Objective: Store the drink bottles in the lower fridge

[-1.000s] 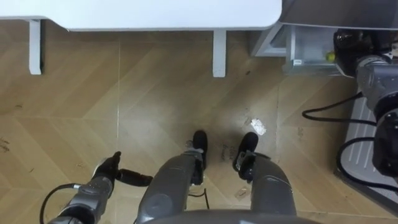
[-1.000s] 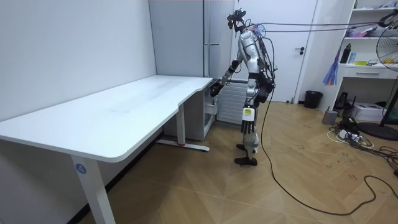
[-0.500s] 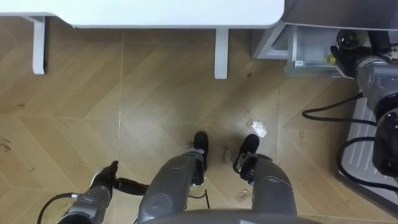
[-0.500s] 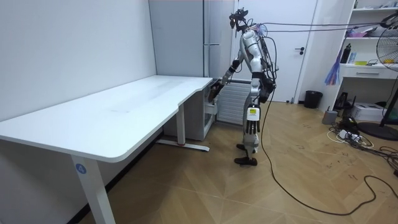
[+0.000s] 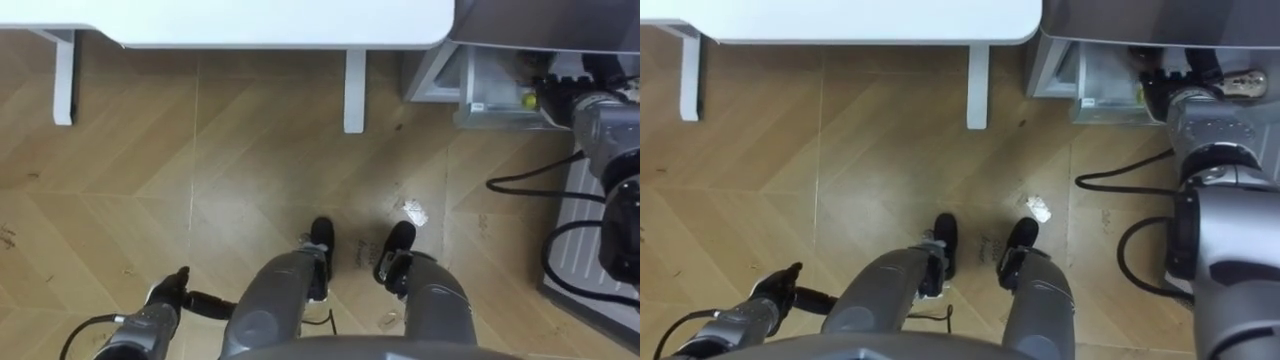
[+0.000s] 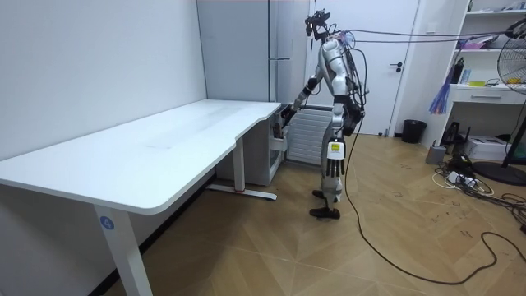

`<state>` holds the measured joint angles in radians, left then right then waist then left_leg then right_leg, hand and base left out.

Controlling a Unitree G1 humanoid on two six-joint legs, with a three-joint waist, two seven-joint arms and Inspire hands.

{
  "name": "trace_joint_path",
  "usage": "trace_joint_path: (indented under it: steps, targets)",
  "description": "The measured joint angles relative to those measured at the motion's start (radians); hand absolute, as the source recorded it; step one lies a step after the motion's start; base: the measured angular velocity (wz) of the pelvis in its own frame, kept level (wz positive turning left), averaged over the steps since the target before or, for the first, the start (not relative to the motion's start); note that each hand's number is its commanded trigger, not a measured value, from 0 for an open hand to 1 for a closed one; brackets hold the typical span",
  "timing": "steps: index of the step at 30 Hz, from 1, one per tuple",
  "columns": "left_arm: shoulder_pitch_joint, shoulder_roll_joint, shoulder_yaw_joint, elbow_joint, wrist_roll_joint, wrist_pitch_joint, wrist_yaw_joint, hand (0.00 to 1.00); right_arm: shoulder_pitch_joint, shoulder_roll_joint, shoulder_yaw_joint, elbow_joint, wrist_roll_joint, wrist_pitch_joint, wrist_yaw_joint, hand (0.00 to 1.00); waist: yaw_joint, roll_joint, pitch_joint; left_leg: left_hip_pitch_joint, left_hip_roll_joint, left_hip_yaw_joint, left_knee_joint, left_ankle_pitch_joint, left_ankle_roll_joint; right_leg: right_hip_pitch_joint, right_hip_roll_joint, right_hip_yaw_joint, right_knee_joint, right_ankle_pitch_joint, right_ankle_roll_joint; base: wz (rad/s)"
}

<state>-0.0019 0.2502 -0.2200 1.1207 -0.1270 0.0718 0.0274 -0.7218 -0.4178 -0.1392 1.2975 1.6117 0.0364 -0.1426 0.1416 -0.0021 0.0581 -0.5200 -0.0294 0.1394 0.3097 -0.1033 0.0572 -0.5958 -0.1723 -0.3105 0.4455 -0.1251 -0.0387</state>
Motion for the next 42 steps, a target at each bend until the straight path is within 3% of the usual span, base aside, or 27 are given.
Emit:
trace_joint_path:
  steps: [11, 17, 20, 22, 27, 30, 37, 42]
  targets:
    - [-0.005, 0.000, 0.001, -0.003, 0.000, 0.010, -0.028, 0.00, 0.002, 0.000, 0.020, 0.051, -0.024, 0.006, 0.044, 0.00, 0.002, 0.001, -0.0011, 0.029, 0.002, -0.005, -0.007, 0.010, -0.002, 0.030, 0.006, 0.000, -0.009, 0.003, -0.004, 0.00]
    - [-0.005, -0.002, 0.018, -0.002, -0.002, 0.011, -0.038, 0.00, 0.055, 0.001, 0.024, 0.087, -0.032, 0.030, 0.082, 0.00, 0.005, 0.014, -0.0126, 0.118, 0.010, -0.007, -0.044, 0.009, -0.002, 0.133, 0.027, -0.009, -0.073, 0.020, 0.005, -0.02]
    - [-0.004, 0.000, 0.046, -0.002, -0.001, 0.006, -0.035, 0.00, 0.102, 0.002, 0.030, 0.083, -0.048, 0.030, 0.119, 0.00, 0.004, 0.011, -0.0168, 0.168, 0.010, -0.003, -0.061, 0.009, -0.002, 0.186, 0.027, -0.019, -0.088, 0.019, 0.009, 0.03]
    - [-0.001, -0.001, 0.084, -0.007, 0.000, -0.004, -0.035, 0.00, 0.138, 0.004, 0.029, 0.061, -0.082, 0.028, 0.128, 0.00, -0.003, -0.002, -0.0302, 0.190, 0.011, -0.003, -0.077, 0.009, -0.002, 0.207, 0.035, -0.019, -0.103, 0.019, 0.010, 0.00]
    - [0.025, -0.008, 0.102, -0.024, -0.001, -0.010, -0.030, 0.00, 0.227, 0.020, 0.027, -0.009, -0.108, 0.025, 0.184, 0.00, -0.034, -0.007, -0.0395, 0.271, 0.019, -0.007, -0.097, 0.007, -0.005, 0.311, 0.056, -0.020, -0.167, 0.032, 0.020, 0.04]
    - [0.038, -0.009, 0.102, -0.023, -0.002, -0.014, -0.029, 0.00, 0.324, 0.037, 0.030, -0.100, -0.086, 0.023, 0.223, 0.00, -0.038, -0.013, -0.0546, 0.324, 0.019, -0.011, -0.121, 0.005, -0.007, 0.368, 0.071, -0.020, -0.201, 0.038, 0.025, 0.00]
    - [0.110, -0.041, 0.130, -0.030, -0.032, -0.039, -0.010, 0.00, 0.490, 0.122, 0.029, -0.173, -0.130, 0.004, 0.278, 0.00, -0.068, -0.016, -0.0591, 0.426, 0.023, -0.016, -0.147, -0.013, -0.010, 0.484, 0.089, -0.021, -0.262, 0.042, 0.037, 0.00]
    - [0.156, -0.043, 0.159, -0.033, -0.037, -0.042, -0.009, 0.00, 0.577, 0.144, 0.032, -0.178, -0.171, -0.011, 0.279, 0.00, -0.083, -0.014, -0.0578, 0.451, 0.022, -0.017, -0.156, -0.022, -0.011, 0.517, 0.094, -0.017, -0.277, 0.037, 0.042, 0.00]
